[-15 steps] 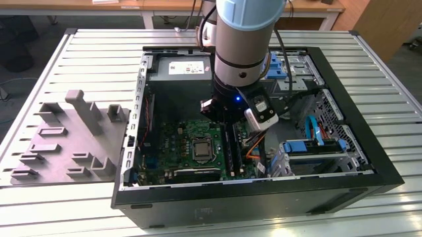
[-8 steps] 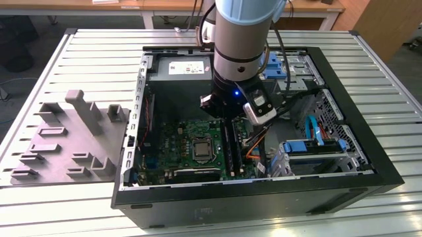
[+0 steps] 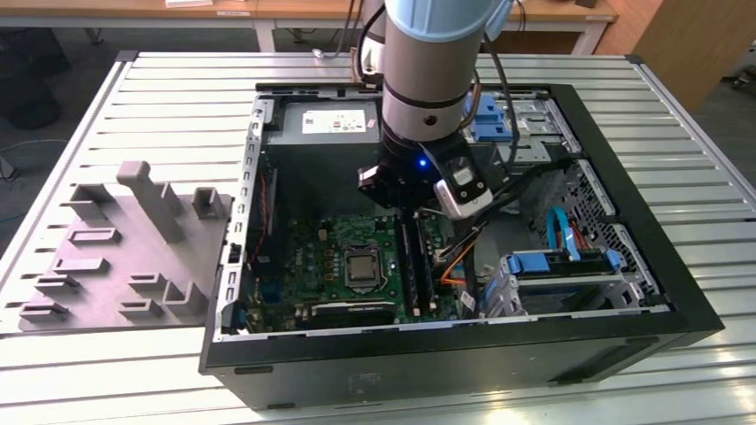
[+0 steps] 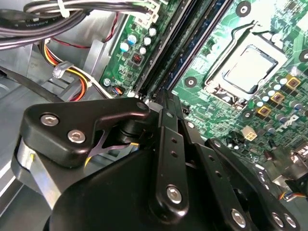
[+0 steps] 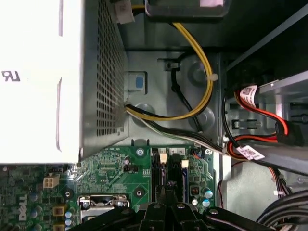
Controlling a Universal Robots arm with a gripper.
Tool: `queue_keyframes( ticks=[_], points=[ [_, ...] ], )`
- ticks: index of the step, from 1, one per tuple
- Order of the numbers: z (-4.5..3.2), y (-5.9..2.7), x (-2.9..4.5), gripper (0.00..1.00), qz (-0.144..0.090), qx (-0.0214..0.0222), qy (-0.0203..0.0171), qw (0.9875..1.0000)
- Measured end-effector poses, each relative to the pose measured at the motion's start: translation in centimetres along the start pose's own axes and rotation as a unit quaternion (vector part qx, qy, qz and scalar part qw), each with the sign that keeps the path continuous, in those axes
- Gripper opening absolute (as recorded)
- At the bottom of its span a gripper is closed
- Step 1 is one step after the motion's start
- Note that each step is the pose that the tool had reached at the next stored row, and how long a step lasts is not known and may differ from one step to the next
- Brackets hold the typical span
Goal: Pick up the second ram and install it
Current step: 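Press down the second ram until it locks into place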
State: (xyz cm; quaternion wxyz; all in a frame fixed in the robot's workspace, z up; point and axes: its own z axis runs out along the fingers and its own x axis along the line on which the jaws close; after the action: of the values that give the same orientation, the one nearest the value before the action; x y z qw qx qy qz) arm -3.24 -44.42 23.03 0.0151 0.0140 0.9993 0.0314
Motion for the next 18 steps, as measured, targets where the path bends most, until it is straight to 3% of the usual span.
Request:
queue_keyframes(
  ticks=[18],
  points=[
    [0.88, 0.3, 0.03, 0.11, 0.0, -0.0001, 0.0, 1.0]
  ],
)
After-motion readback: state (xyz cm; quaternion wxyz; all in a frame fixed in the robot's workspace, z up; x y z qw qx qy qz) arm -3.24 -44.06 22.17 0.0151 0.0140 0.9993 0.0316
